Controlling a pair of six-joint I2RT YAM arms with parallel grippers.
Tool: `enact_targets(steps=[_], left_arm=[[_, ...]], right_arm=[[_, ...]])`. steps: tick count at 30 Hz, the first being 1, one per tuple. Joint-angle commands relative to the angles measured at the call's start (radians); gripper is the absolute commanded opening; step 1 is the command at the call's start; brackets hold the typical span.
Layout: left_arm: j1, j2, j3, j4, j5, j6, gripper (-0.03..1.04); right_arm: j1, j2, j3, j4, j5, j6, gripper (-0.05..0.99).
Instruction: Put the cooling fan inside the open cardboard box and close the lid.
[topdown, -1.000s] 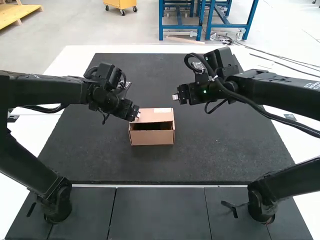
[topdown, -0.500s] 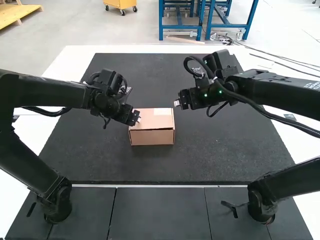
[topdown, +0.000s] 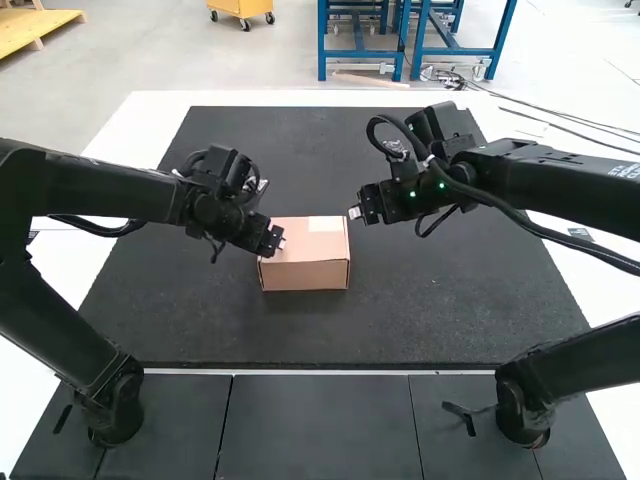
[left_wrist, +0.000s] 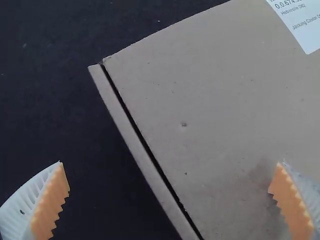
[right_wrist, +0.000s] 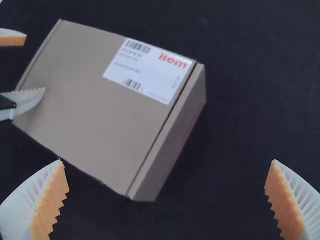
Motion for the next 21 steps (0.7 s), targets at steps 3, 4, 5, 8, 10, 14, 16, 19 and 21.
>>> enact_targets(steps=[3,4,5,8,10,14,16,19,21], left_arm=[[-0.023,0.020,-0.024,-0.012,0.007,-0.022,0.96],[-0.019,0.018,-0.021,-0.020,-0.004,-0.025,0.96],[-0.017,0.012,-0.015,-0.029,-0.011,-0.025,0.96],[-0.017,-0.035,0.031,-0.098,-0.045,-0.022,0.96],[-0.017,-0.080,0.068,-0.141,-0.057,-0.017,0.96],[-0.010,-0.147,0.126,-0.195,-0.082,-0.009,0.96],[0.010,-0.169,0.154,-0.216,-0.084,-0.009,0.96],[0.049,-0.200,0.178,-0.238,-0.084,-0.008,0.96],[0.063,-0.229,0.188,-0.236,-0.084,0.011,0.96]], right_arm=[[-0.001,-0.002,0.018,0.009,-0.018,-0.006,0.90],[-0.001,-0.002,0.020,0.009,-0.018,-0.004,0.90],[-0.001,-0.004,0.021,0.009,-0.018,-0.004,0.90],[0.004,-0.005,0.034,0.004,-0.018,-0.004,0.90],[0.002,-0.009,0.046,-0.002,-0.018,0.002,0.90],[0.002,-0.039,0.058,-0.017,-0.018,0.014,0.90],[0.001,-0.055,0.055,-0.017,-0.017,0.024,0.90],[-0.001,-0.064,0.057,-0.031,-0.017,0.042,0.90],[-0.005,-0.068,0.058,-0.040,-0.014,0.050,0.90]])
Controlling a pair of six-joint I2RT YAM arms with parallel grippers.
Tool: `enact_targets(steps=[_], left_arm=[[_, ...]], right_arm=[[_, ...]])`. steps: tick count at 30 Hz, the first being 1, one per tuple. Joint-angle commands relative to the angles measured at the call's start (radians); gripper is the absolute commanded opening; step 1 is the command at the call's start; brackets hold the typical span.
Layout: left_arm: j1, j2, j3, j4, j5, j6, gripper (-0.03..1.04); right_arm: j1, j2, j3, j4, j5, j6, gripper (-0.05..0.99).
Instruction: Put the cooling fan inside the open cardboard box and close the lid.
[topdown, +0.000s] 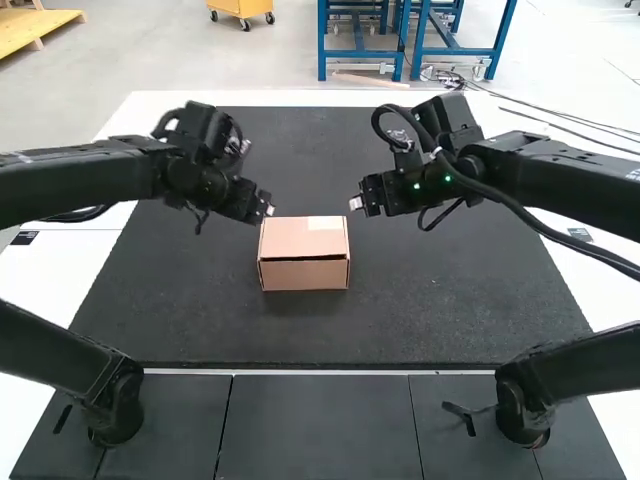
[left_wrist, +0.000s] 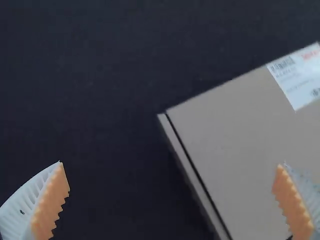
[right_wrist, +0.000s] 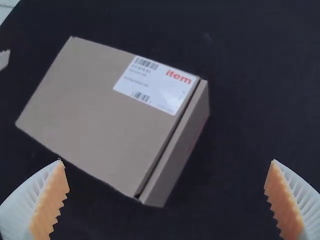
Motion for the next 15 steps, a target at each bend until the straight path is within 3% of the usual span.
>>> enact_targets(steps=[1,7,12,15], left_arm=[[0.027,-0.058,0.037,0.000,-0.016,0.042,0.96],[0.033,-0.182,0.023,0.060,-0.013,0.074,0.96],[0.047,-0.343,-0.076,0.305,-0.010,0.069,0.96],[0.056,-0.446,-0.151,0.408,-0.018,0.068,0.96]], right_arm=[[-0.005,-0.024,0.029,-0.015,-0.007,0.024,0.90],[-0.007,-0.061,0.021,-0.011,0.053,0.011,0.91],[-0.022,-0.142,-0.025,0.042,0.142,-0.027,0.91],[-0.077,-0.214,-0.057,0.094,0.140,-0.030,0.91]])
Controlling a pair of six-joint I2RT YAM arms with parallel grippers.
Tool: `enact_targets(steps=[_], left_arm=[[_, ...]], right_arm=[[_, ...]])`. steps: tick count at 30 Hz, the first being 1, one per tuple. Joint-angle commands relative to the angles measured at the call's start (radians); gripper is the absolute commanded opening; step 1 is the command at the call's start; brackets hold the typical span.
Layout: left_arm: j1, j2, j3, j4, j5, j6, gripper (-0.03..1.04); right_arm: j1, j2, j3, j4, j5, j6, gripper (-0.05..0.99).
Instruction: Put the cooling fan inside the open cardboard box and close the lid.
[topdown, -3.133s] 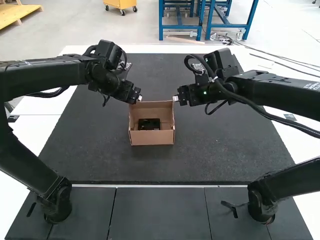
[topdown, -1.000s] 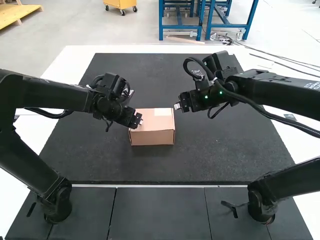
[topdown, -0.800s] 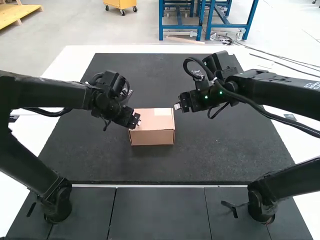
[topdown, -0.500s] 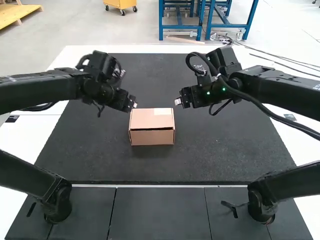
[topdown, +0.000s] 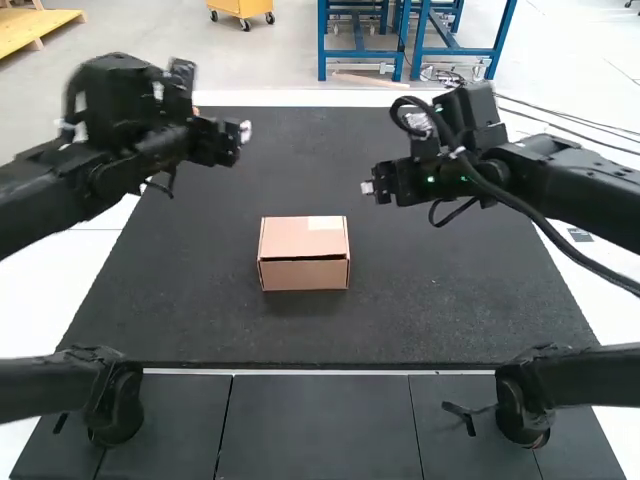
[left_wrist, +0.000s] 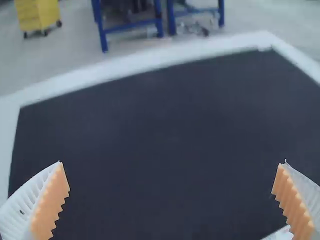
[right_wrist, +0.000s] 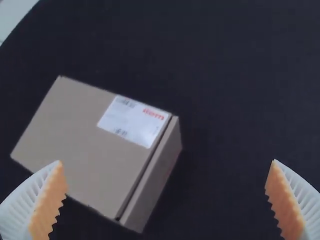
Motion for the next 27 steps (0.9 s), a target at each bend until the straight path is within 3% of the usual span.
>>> enact_targets(steps=[1,8,18,27], left_arm=[[0.013,-0.098,-0.064,0.040,-0.023,0.009,0.96],[0.016,-0.186,-0.147,0.072,-0.157,-0.045,0.96],[0.108,-0.390,-0.421,0.279,-0.164,-0.046,0.96],[0.125,-0.532,-0.571,0.386,-0.151,-0.048,0.96]], right_arm=[[-0.069,-0.088,-0.025,0.031,0.042,-0.021,0.91],[-0.175,-0.250,-0.232,0.210,0.026,-0.018,0.90],[-0.319,-0.461,-0.494,0.357,0.020,0.041,0.88],[-0.416,-0.597,-0.639,0.419,0.010,0.005,0.91]])
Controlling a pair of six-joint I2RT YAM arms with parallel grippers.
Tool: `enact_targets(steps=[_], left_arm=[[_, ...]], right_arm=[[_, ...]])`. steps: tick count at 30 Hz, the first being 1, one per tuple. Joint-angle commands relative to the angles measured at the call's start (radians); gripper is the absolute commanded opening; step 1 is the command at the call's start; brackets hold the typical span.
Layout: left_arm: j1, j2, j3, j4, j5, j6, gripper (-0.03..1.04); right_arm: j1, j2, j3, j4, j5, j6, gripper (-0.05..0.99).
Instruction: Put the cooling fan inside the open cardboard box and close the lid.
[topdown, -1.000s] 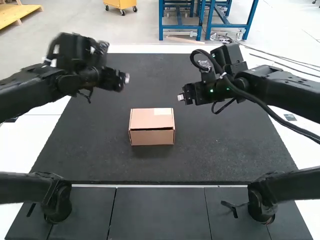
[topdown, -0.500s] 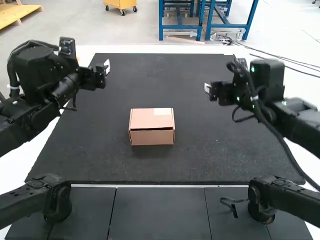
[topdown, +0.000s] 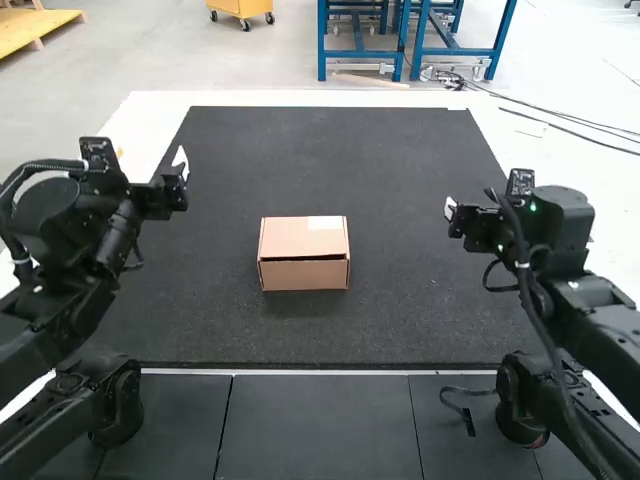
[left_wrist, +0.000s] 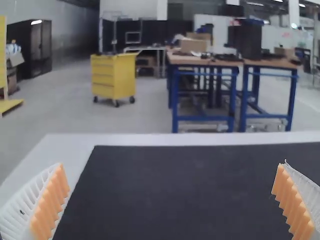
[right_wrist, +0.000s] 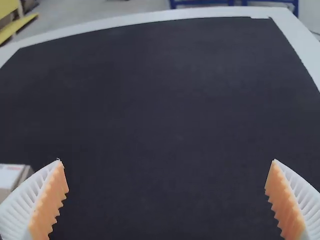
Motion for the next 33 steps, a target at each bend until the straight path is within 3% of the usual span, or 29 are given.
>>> enact_targets(steps=[1,9,12,13,19,27,29,31,33], left_arm=[[0.008,-0.059,-0.034,0.031,-0.001,-0.009,0.96],[0.003,-0.205,-0.152,0.071,0.015,-0.004,0.96],[0.002,-0.262,-0.172,0.077,0.045,0.035,0.96],[0.002,-0.277,-0.180,0.080,0.063,0.034,0.96],[0.002,-0.390,-0.253,0.063,0.069,0.035,0.96],[0.008,-0.400,-0.270,0.031,0.068,0.037,0.96],[0.010,-0.400,-0.272,-0.018,0.068,0.042,0.96],[0.023,-0.400,-0.270,-0.064,0.068,0.048,0.96],[0.059,-0.400,-0.270,-0.087,0.074,0.052,0.96]], right_arm=[[-0.032,-0.035,-0.021,0.019,-0.008,-0.024,0.91],[-0.079,-0.098,-0.095,0.142,-0.047,-0.070,0.91],[-0.102,-0.110,-0.142,0.197,-0.049,-0.069,0.91],[-0.110,-0.113,-0.162,0.217,-0.049,-0.069,0.91],[-0.087,-0.225,-0.283,0.262,-0.046,-0.069,0.91],[-0.084,-0.383,-0.382,0.245,-0.046,-0.070,0.91],[-0.088,-0.434,-0.411,0.231,-0.046,-0.070,0.91],[-0.094,-0.486,-0.412,0.153,-0.047,-0.072,0.91],[-0.102,-0.490,-0.412,0.157,-0.061,-0.067,0.91]])
